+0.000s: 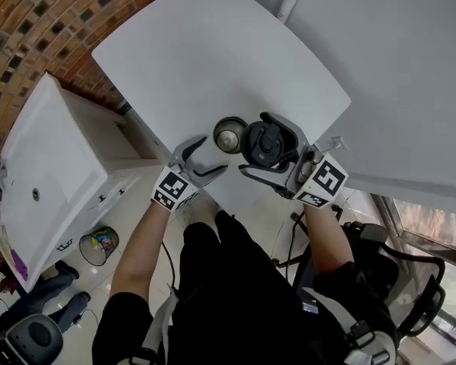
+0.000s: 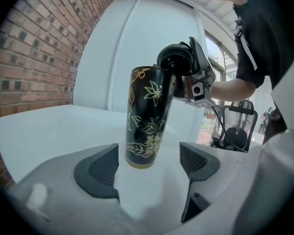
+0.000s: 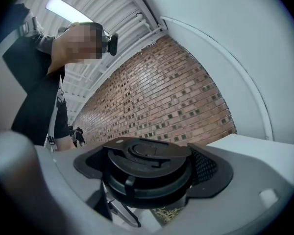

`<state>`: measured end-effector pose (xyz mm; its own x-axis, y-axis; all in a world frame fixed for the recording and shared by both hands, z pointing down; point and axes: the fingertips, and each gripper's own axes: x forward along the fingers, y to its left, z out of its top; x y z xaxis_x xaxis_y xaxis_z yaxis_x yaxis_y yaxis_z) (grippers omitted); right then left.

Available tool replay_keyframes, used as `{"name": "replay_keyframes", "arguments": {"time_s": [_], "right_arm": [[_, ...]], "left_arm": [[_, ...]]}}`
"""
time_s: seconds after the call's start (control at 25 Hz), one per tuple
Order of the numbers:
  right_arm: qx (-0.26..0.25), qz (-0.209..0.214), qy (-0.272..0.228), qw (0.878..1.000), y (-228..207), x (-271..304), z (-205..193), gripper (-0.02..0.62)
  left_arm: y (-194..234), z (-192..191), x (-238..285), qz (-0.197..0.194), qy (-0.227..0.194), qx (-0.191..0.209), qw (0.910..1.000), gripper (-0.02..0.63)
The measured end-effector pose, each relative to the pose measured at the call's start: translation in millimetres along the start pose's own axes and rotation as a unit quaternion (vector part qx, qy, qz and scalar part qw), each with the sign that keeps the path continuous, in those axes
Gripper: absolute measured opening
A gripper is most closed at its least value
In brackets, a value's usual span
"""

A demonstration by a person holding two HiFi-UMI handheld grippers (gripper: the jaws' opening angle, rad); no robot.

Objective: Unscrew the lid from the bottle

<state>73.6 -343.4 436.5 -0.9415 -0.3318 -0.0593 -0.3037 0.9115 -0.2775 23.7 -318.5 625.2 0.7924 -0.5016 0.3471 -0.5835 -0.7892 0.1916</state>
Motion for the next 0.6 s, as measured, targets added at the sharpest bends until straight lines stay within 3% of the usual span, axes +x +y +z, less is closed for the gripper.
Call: {"name": "replay_keyframes", "arguments": {"time_s": [0.28, 0.44, 0.6], "right_arm": [[-0.018, -0.011, -0.001, 1.000, 40, 3, -7, 0.477], [-0.044, -0.028, 0.004, 0.999, 87, 2, -4, 0.477], [-0.064, -0.043, 0.007, 0.997, 159, 11, 6, 0.477]], "left_arm": [[-21, 2, -32, -0.015, -0.020, -0.026, 0.9993, 0.396], [-51, 11, -71, -0.040, -0.029, 0.001, 0.9988, 0.393], [-82, 32, -146, -0.047, -0.060, 0.018, 0.9969, 0.371]]}}
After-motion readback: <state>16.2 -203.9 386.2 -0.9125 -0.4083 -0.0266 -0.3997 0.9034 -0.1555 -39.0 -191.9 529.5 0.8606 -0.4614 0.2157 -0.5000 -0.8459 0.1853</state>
